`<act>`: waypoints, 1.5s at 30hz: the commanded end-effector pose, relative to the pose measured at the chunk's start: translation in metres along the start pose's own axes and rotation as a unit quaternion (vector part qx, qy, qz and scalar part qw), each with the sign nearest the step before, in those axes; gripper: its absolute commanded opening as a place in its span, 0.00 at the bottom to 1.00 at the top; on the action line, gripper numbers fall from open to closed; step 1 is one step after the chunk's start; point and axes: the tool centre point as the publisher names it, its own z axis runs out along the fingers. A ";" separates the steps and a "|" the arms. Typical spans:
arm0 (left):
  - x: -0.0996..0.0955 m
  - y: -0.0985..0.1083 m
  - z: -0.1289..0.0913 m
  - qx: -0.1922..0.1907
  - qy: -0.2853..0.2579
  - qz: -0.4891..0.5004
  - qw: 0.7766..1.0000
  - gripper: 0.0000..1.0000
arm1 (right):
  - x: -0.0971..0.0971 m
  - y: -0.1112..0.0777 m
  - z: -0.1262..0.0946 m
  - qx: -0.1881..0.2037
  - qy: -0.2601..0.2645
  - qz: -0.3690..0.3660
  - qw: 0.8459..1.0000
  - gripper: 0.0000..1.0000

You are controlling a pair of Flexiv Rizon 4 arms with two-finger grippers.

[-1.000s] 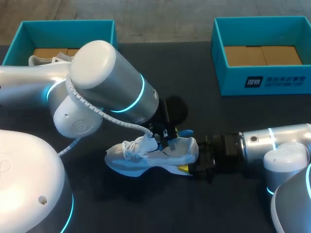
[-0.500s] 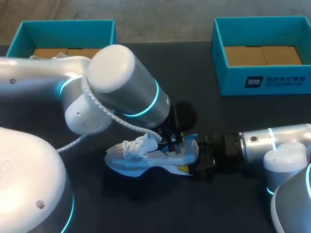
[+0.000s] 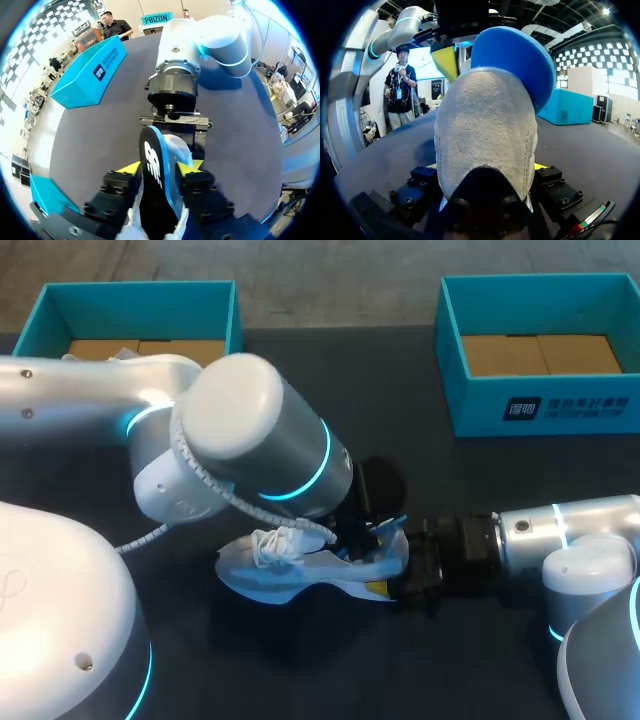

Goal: Take the shoe out of the shoebox, open the shoe tongue, remove and reinsert the insole, then place the shoe into the shoebox

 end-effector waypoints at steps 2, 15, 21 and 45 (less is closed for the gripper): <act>0.005 0.003 0.000 0.003 -0.016 -0.005 1.000 0.64 | 0.001 0.000 0.002 0.002 -0.001 0.000 1.000 0.00; 0.001 0.009 0.012 0.006 -0.044 -0.022 0.999 0.49 | 0.001 0.000 0.002 0.002 -0.001 0.000 1.000 0.00; -0.004 0.011 0.019 0.002 -0.047 -0.026 0.999 0.48 | 0.001 0.000 0.002 0.002 -0.001 0.000 1.000 0.00; -0.009 0.010 0.020 0.015 -0.014 -0.042 0.999 0.00 | 0.001 0.000 0.002 0.002 -0.001 0.000 1.000 0.00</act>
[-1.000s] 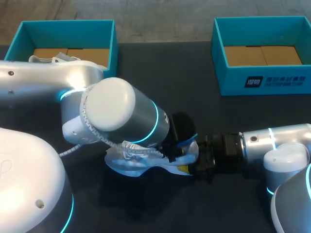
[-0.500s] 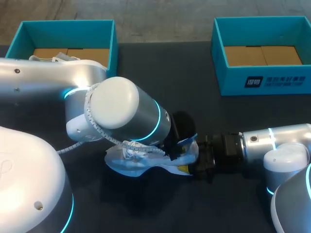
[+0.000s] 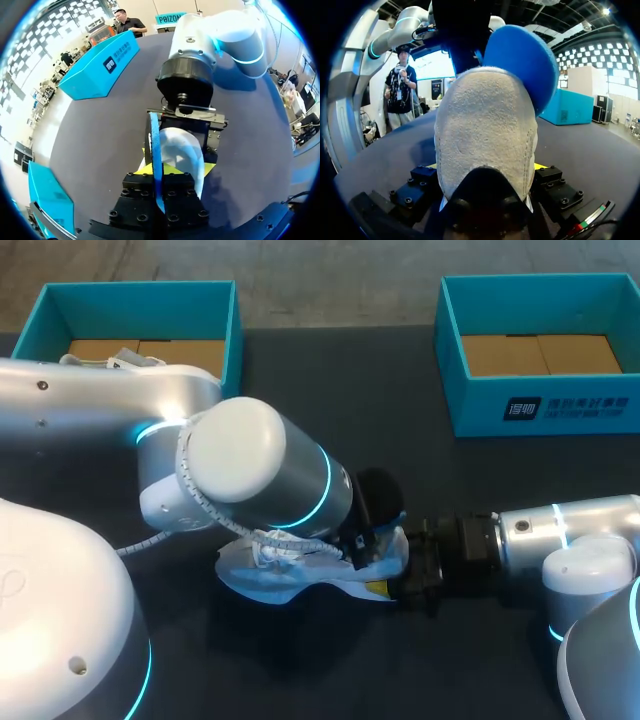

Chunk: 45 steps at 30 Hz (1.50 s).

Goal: Take the shoe out of the shoebox, open the shoe tongue, remove and reinsert the insole, then place the shoe into the shoebox

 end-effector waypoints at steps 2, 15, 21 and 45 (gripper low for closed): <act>-0.007 0.001 -0.007 0.010 0.024 -0.002 1.000 0.00 | 0.001 0.000 0.002 0.002 -0.001 0.000 1.000 0.00; -0.009 -0.022 -0.039 0.033 0.053 -0.006 0.998 0.00 | 0.001 0.000 0.002 0.002 -0.001 0.000 1.000 0.00; -0.009 -0.042 -0.052 0.049 0.064 -0.017 0.997 0.00 | 0.001 0.000 0.002 0.002 -0.001 0.000 1.000 0.00; -0.028 -0.118 -0.142 0.094 0.196 -0.078 0.973 0.00 | 0.001 0.000 0.002 0.002 -0.001 0.000 1.000 0.00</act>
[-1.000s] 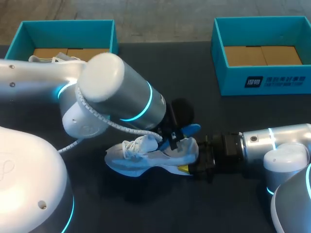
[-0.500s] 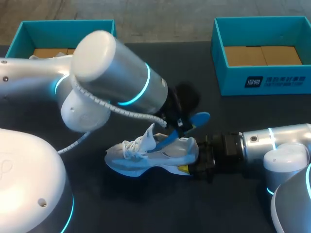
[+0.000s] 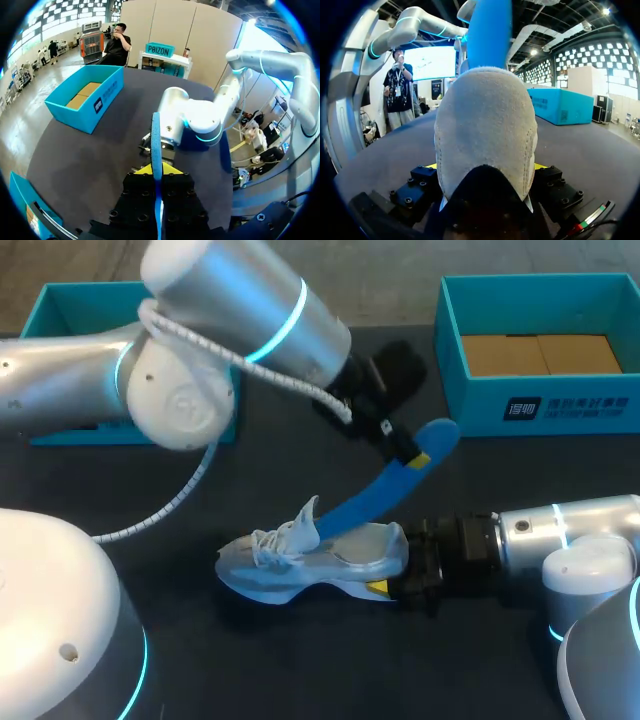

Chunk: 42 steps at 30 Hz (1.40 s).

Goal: Take the shoe out of the shoebox, open the shoe tongue, remove and reinsert the insole, then place the shoe into the shoebox

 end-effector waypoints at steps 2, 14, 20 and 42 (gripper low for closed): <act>0.007 -0.008 -0.037 0.000 0.015 0.001 1.000 0.00 | 0.001 0.000 0.002 0.002 -0.001 0.000 1.000 0.00; 0.028 -0.031 -0.096 0.027 0.123 0.012 0.992 0.00 | 0.001 0.000 0.002 0.002 -0.001 0.000 1.000 0.00; 0.044 -0.040 -0.124 0.076 0.155 -0.008 0.985 0.00 | 0.001 0.000 0.002 0.002 -0.001 0.000 1.000 0.00; 0.064 -0.046 -0.163 0.174 0.171 -0.038 0.969 0.00 | 0.001 0.000 0.002 0.002 -0.001 0.000 1.000 0.00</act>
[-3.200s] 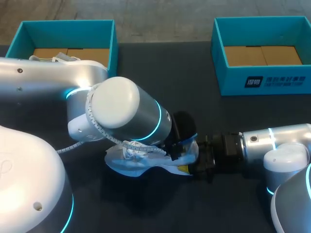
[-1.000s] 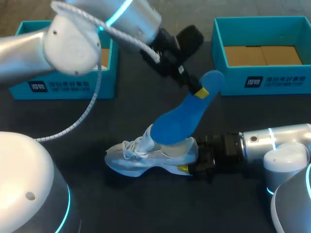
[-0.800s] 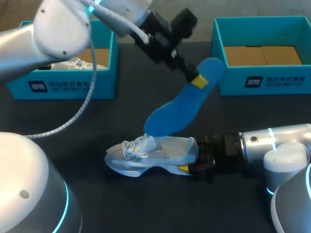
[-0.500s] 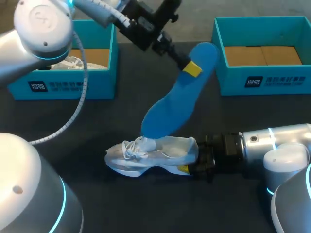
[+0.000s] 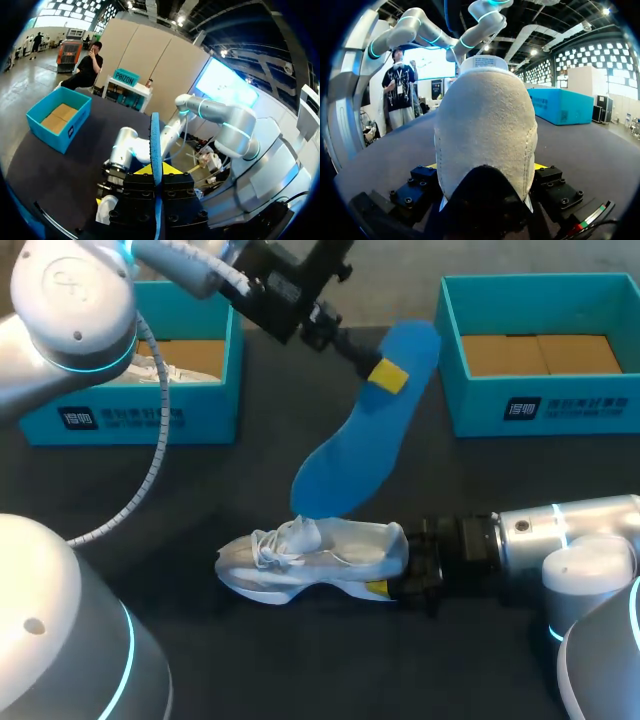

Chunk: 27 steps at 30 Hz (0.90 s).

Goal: Take the shoe out of the shoebox, open the shoe tongue, remove and reinsert the insole, then place the shoe into the shoebox

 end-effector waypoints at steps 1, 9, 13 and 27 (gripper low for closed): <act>0.025 0.011 -0.018 0.077 -0.019 0.006 0.997 0.00 | 0.001 0.000 0.002 0.002 -0.001 0.000 1.000 0.00; 0.064 0.003 -0.055 0.154 -0.013 0.005 0.988 0.00 | 0.001 0.000 0.002 0.002 -0.001 0.000 1.000 0.00; 0.082 0.003 -0.064 0.171 -0.003 -0.009 0.985 0.00 | 0.001 0.000 0.002 0.002 -0.001 0.000 1.000 0.00; 0.090 0.000 -0.069 0.173 -0.001 -0.021 0.985 0.00 | 0.001 0.000 0.002 0.002 -0.001 0.000 1.000 0.00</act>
